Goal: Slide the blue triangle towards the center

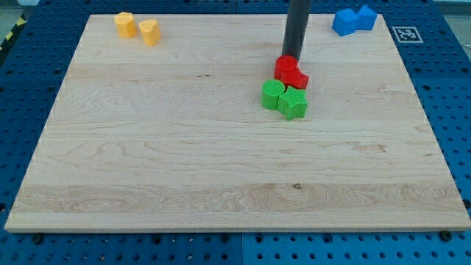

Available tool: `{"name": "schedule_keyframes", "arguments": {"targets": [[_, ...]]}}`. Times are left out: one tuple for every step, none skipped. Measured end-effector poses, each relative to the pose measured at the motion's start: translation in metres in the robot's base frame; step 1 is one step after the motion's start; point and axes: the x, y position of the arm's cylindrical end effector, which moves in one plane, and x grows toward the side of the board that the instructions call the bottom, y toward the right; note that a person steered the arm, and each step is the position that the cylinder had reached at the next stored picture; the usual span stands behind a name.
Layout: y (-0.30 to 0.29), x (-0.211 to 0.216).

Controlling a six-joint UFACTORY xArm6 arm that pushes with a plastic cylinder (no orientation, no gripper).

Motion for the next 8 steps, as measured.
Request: {"name": "schedule_keyframes", "arguments": {"targets": [[-0.023,0.013],[-0.039,0.018],[-0.042,0.003],[-0.016,-0.018],[0.057,-0.032],[0.138,-0.033],[0.206,-0.032],[0.257,-0.045]]}}
